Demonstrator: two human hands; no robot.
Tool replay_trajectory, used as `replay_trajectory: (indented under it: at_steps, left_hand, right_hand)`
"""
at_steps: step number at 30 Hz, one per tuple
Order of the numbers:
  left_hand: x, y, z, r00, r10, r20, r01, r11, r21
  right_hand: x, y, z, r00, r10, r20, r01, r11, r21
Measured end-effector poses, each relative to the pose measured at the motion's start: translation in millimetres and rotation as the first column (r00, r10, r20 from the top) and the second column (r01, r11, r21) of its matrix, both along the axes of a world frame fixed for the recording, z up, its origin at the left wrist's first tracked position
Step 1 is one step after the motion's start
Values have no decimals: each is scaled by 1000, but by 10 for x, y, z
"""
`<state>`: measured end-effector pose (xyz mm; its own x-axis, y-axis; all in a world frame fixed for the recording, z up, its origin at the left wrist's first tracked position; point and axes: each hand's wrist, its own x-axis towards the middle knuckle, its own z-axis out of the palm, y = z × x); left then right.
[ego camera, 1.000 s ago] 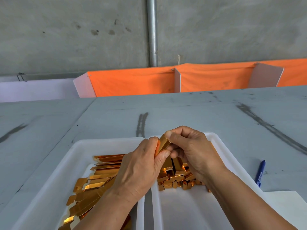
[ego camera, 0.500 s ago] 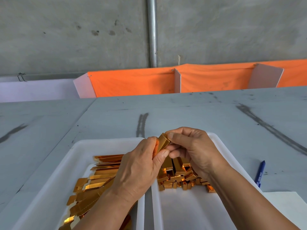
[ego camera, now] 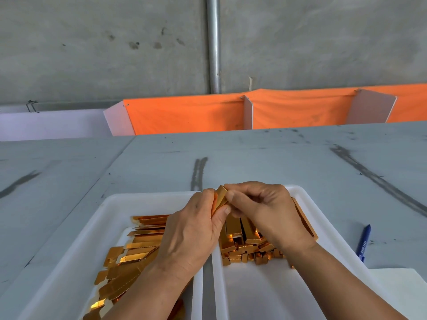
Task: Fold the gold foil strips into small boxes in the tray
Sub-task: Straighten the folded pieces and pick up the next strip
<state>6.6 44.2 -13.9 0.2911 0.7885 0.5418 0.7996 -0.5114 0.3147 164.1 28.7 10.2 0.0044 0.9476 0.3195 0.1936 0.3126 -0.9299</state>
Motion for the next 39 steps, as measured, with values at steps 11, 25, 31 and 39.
replay_trajectory:
  at_steps: [11, 25, 31, 39]
  left_hand:
    - [29, -35, 48, 998, 14, -68, -11, 999, 38]
    - [10, -34, 74, 997, 31, -74, -26, 997, 69]
    - [4, -35, 60, 1000, 7, -23, -6, 999, 38]
    - [-11, -35, 42, 1000, 4, 7, -4, 1000, 24]
  right_hand:
    - [-17, 51, -6, 993, -11, -114, 4, 998, -55]
    - [26, 33, -14, 1000, -1, -2, 1, 1000, 24]
    - [20, 45, -43, 997, -49, 60, 46, 997, 55]
    - [8, 51, -34, 999, -31, 21, 31, 999, 24]
